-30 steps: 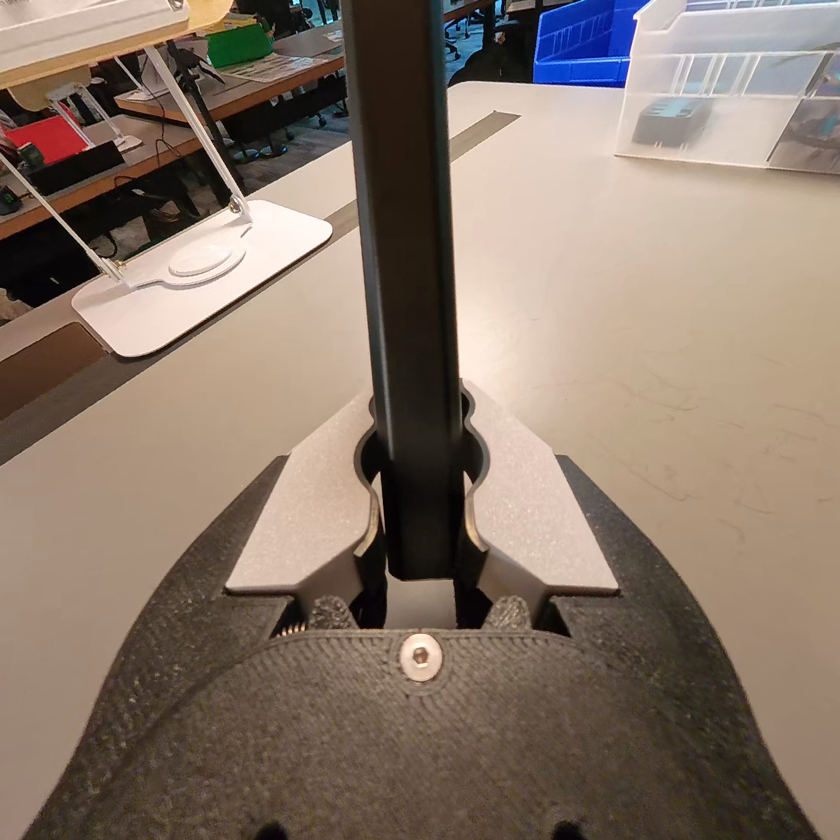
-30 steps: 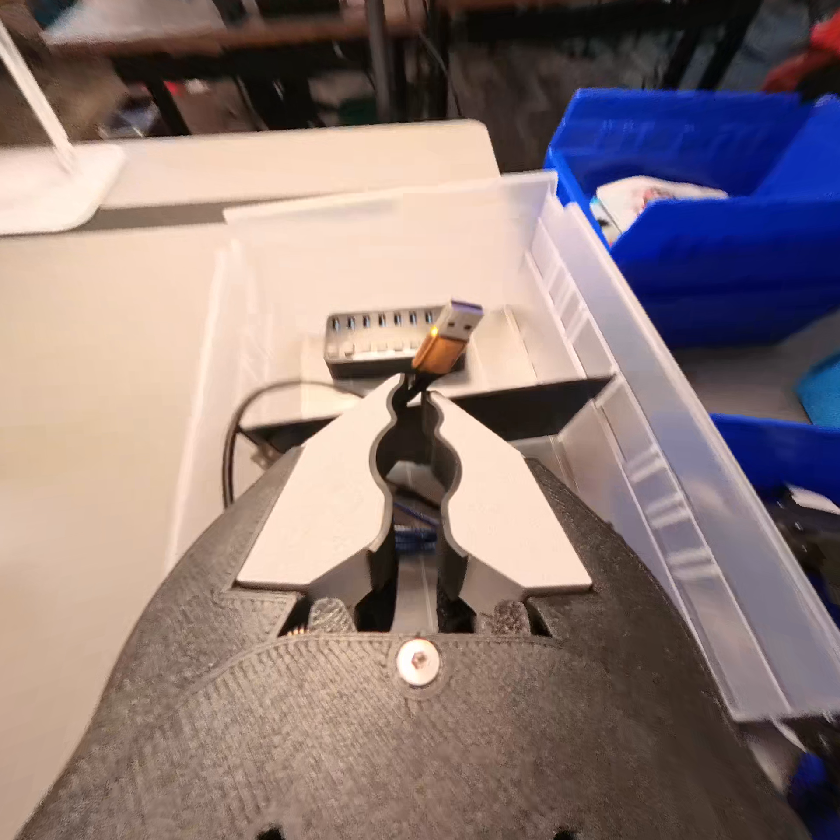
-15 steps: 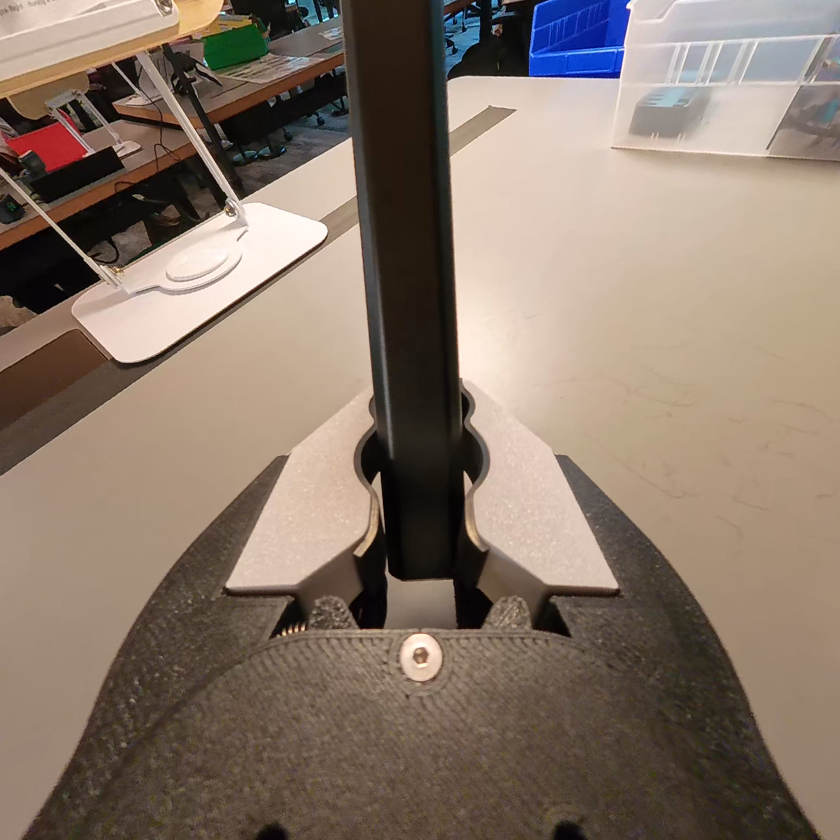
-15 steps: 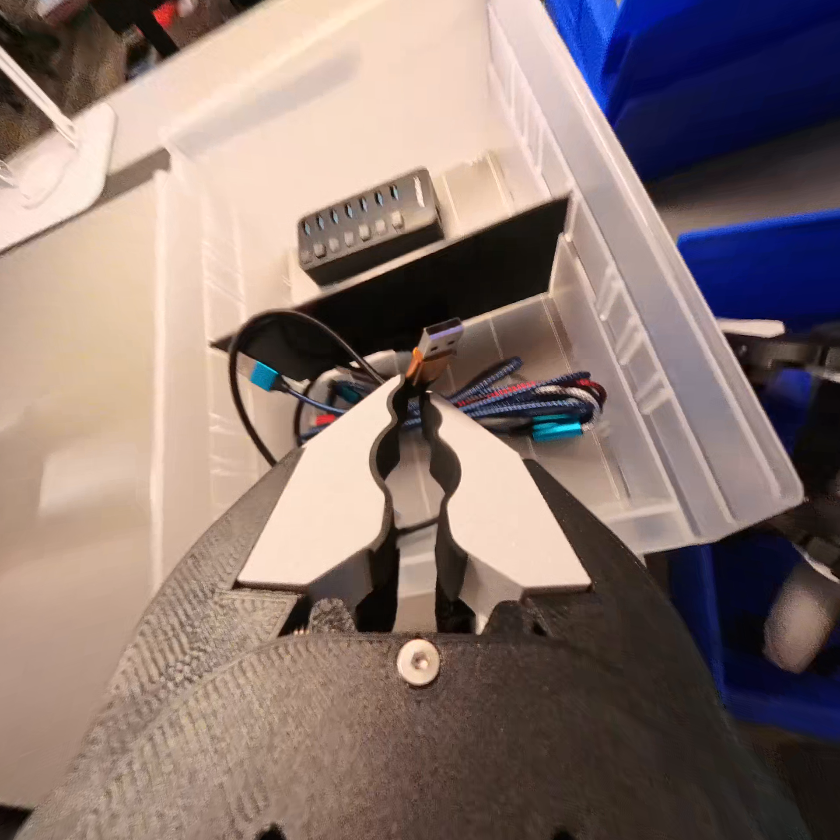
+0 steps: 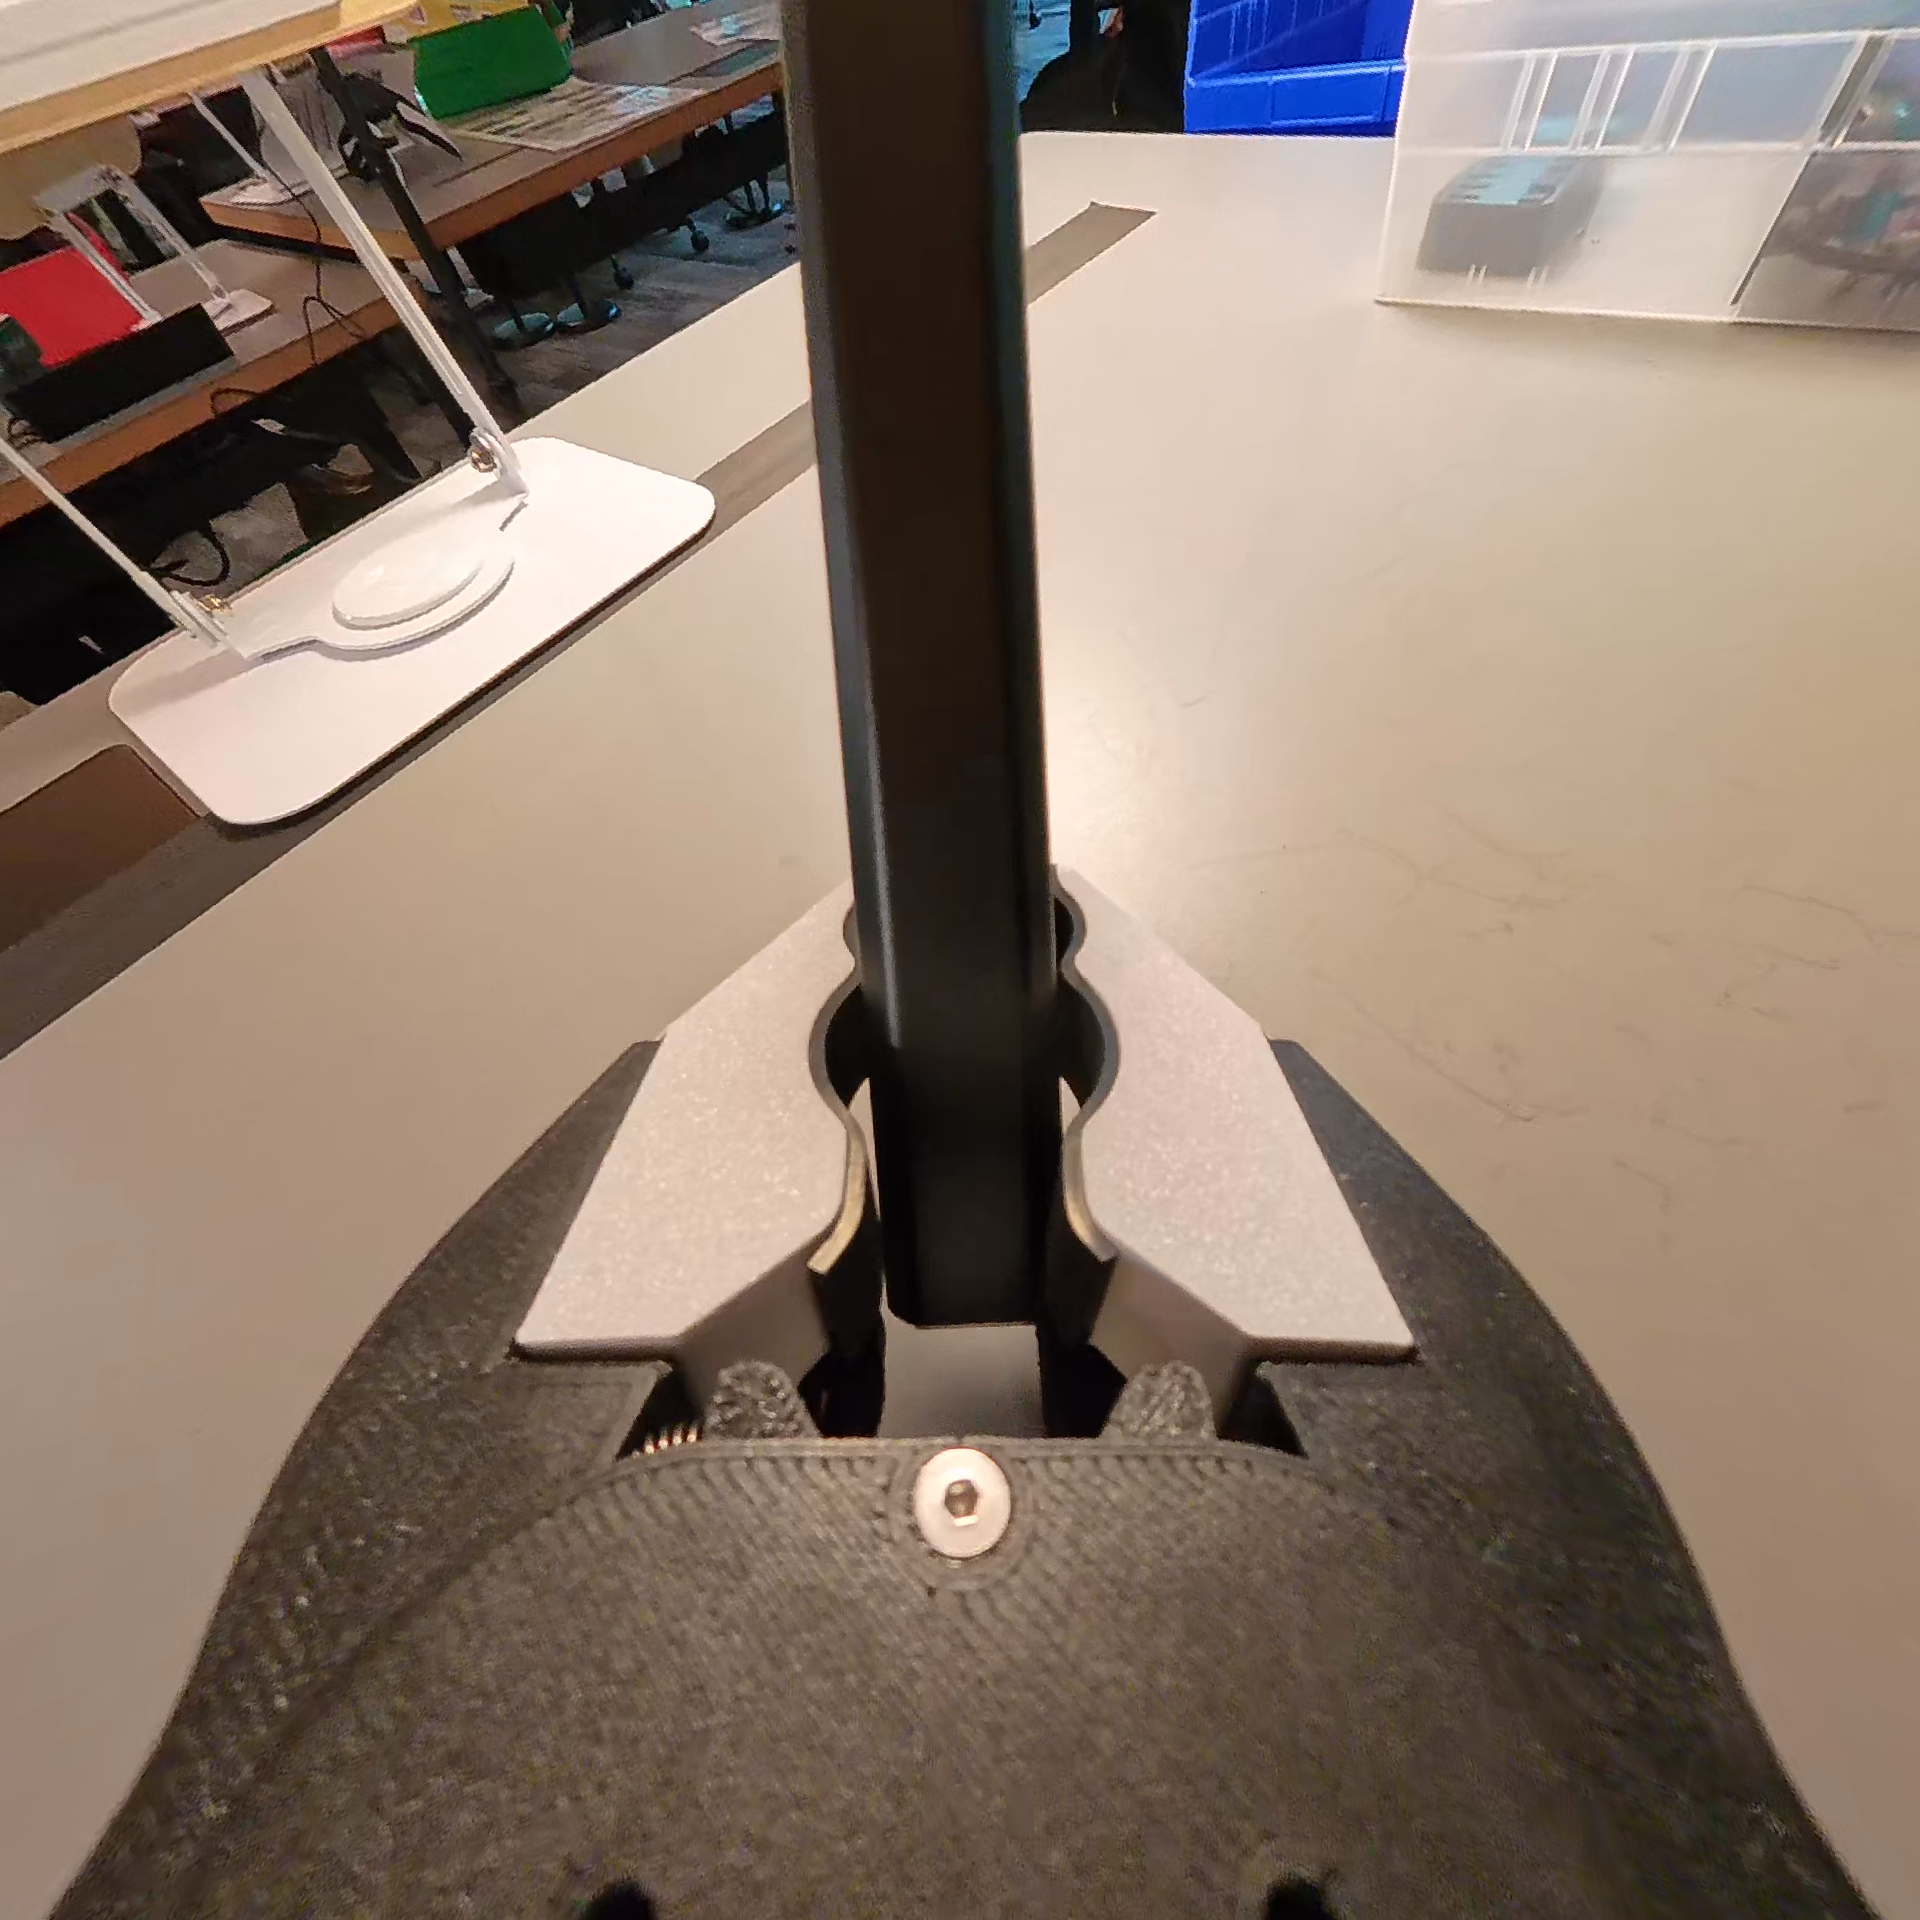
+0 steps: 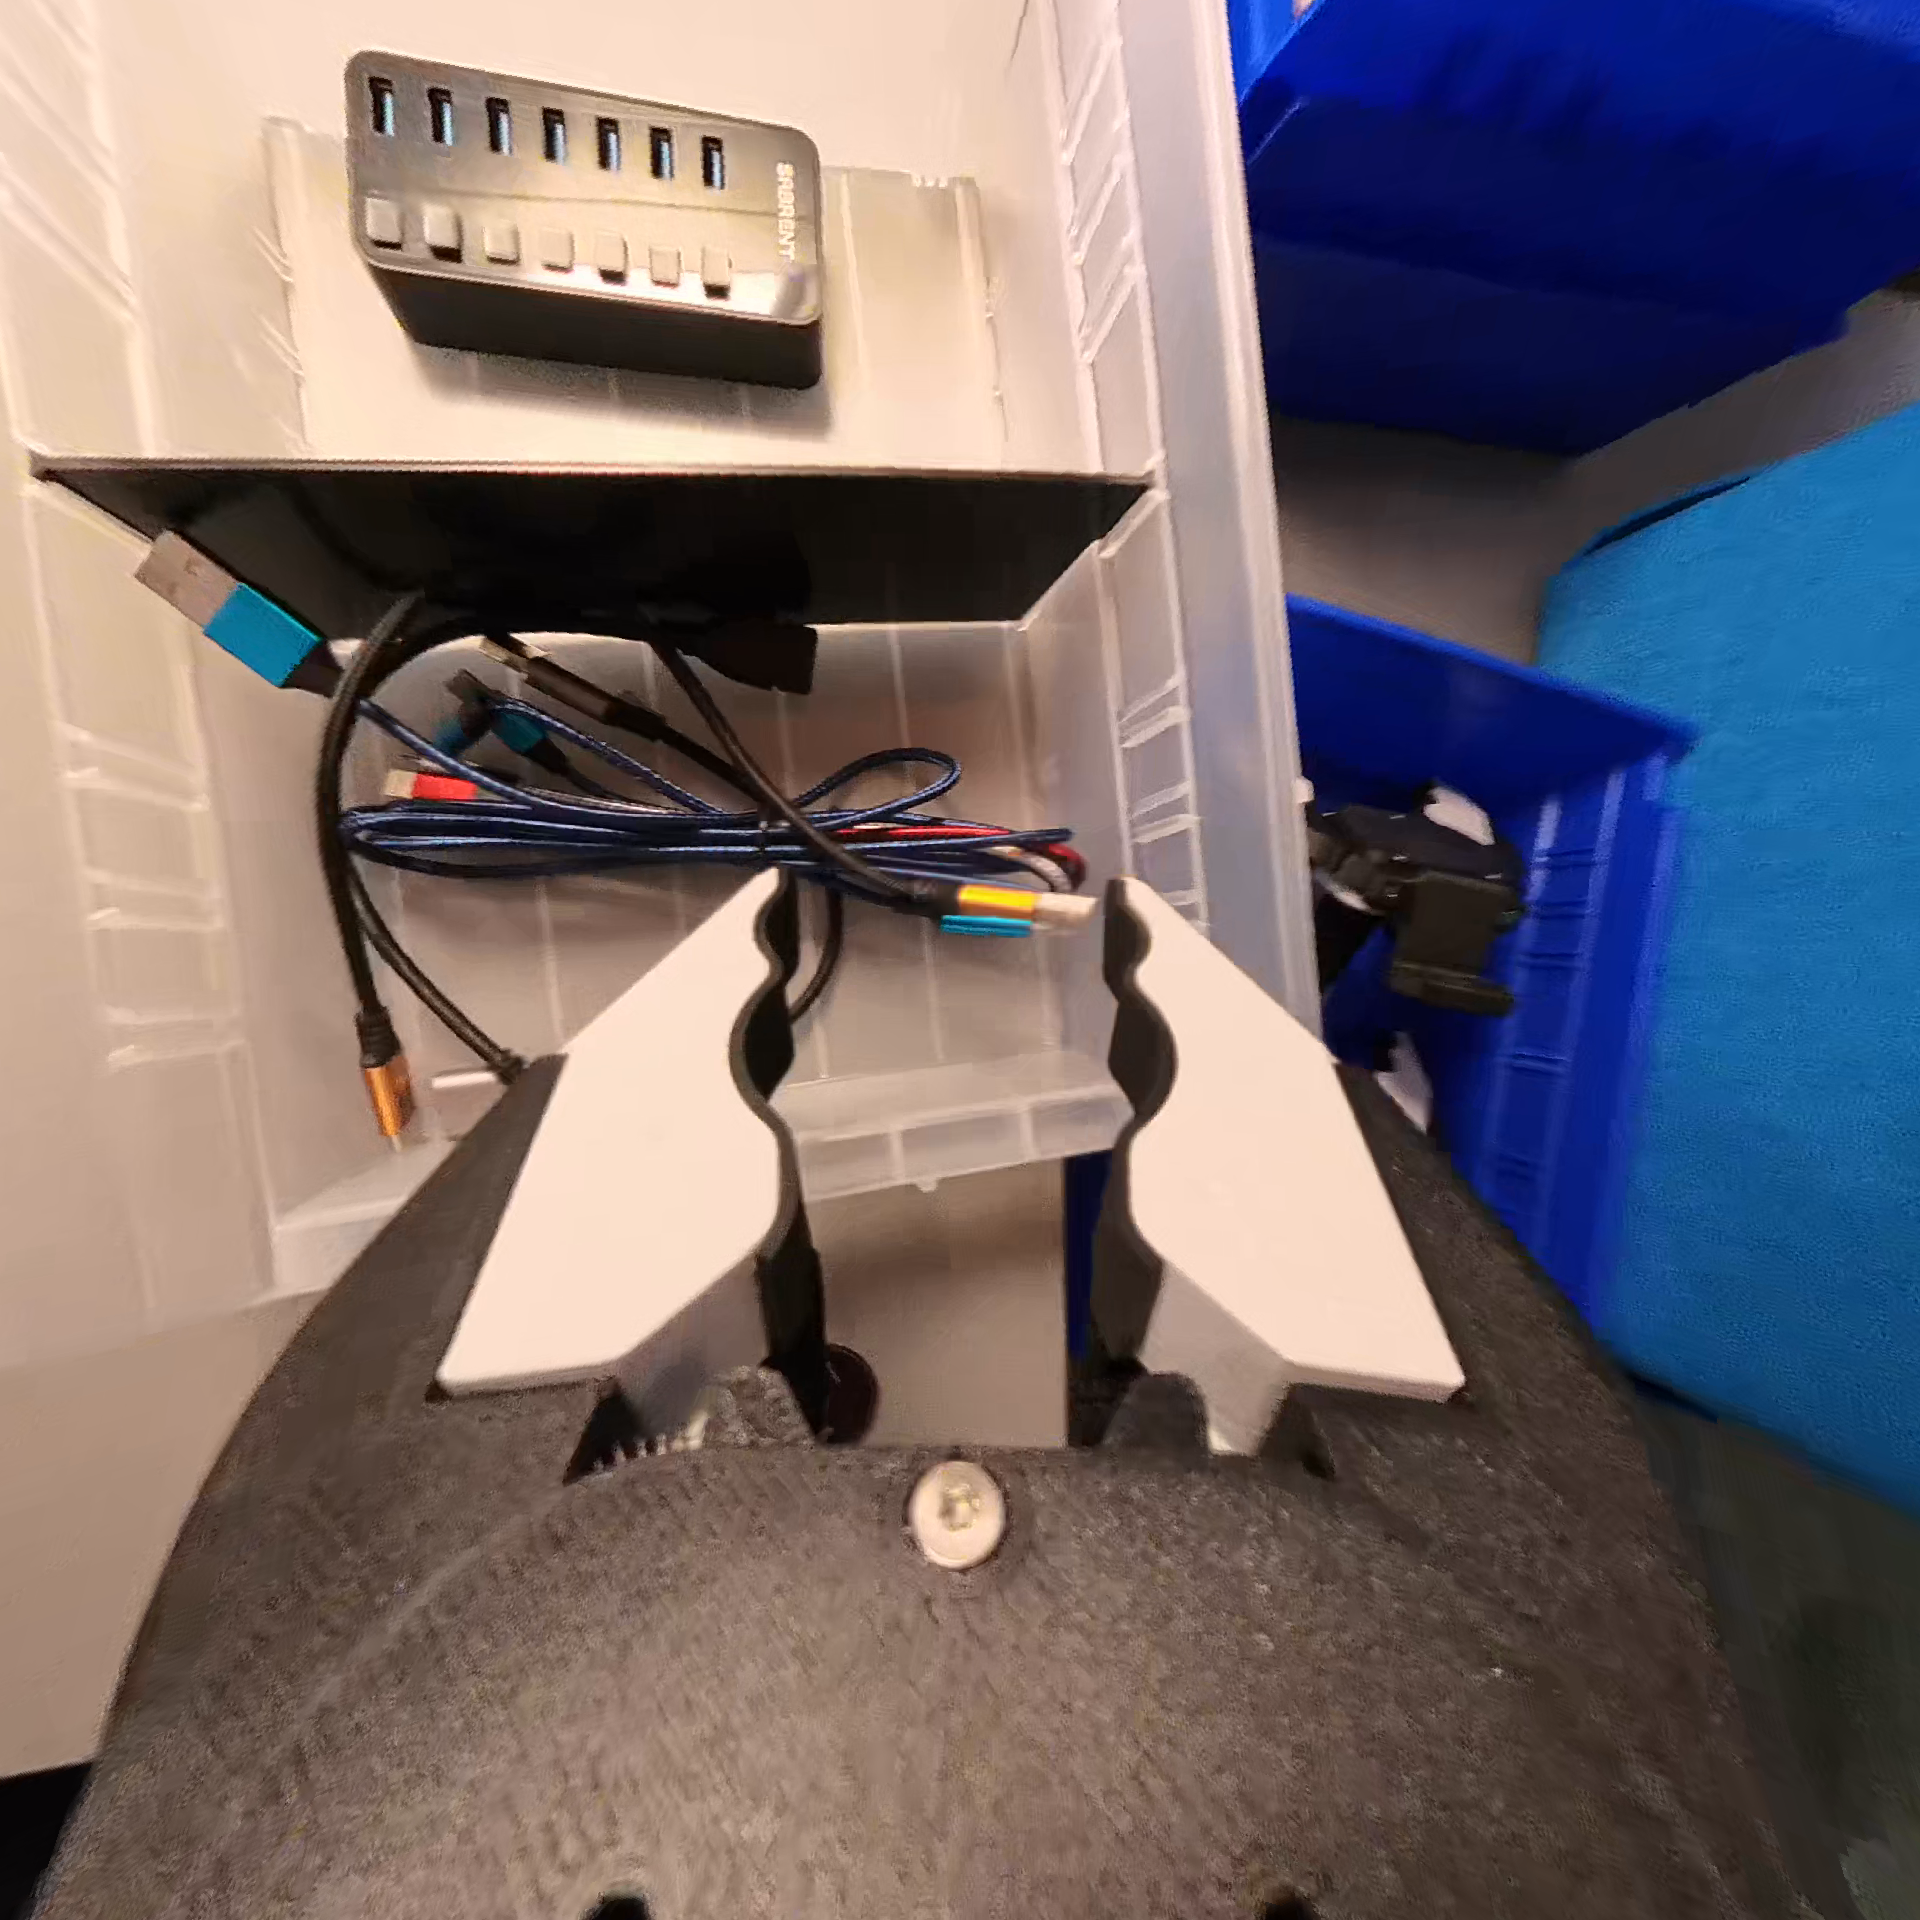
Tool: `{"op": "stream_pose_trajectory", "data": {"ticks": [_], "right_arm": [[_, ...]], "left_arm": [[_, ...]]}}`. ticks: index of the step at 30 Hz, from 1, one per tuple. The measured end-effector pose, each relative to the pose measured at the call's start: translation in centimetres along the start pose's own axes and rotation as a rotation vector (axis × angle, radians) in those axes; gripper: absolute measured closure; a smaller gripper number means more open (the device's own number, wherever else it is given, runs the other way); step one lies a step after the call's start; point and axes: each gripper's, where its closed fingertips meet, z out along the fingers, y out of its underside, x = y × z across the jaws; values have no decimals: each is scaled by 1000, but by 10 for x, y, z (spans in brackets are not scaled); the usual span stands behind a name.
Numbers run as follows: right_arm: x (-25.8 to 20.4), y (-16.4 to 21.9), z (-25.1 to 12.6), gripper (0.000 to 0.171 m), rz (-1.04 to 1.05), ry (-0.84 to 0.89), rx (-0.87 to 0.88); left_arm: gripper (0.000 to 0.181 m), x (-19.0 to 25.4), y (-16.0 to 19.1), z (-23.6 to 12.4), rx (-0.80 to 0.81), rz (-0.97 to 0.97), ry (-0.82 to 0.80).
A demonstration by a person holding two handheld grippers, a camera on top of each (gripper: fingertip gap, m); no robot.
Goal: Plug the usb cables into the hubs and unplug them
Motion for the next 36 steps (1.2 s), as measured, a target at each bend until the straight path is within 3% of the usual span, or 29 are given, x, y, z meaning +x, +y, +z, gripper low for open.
{"op": "stream_pose_trajectory", "data": {"ticks": [5, 7, 12, 18, 24, 26, 27, 28, 31, 34, 36], "right_arm": [[7, -26, -24, 106, -112, 124, 51], [-15, -47, -33, 108, -153, 83, 140], [-161, -86, -57, 111, -337, -289, 363], [-343, -91, -84, 112, -443, -782, 513], [-449, -95, -113, 101, -317, -1210, 613], [-468, -100, -126, 101, -262, -1294, 657], [-474, -101, -130, 109, -256, -1313, 677], [-479, -100, -133, 130, -268, -1315, 700], [-475, -101, -141, 143, -313, -1288, 764], [-446, -112, -135, 145, -358, -1131, 788], [-410, -123, -132, 144, -402, -1007, 803]], "left_arm": [[151, 8, -2, 1, 0, 9, 22], [151, 13, -4, 2, 7, 6, 42], [151, 46, -20, -1, 79, -80, 234], [152, 90, -40, -15, 177, -216, 534], [151, 125, -51, -36, 240, -229, 793], [151, 135, -53, -42, 252, -199, 844], [151, 140, -52, -44, 249, -183, 870], [151, 145, -51, -46, 242, -167, 888], [140, 141, -57, -44, 277, -197, 855], [124, 122, -62, -36, 319, -255, 737], [124, 115, -58, -32, 289, -231, 685]]}}
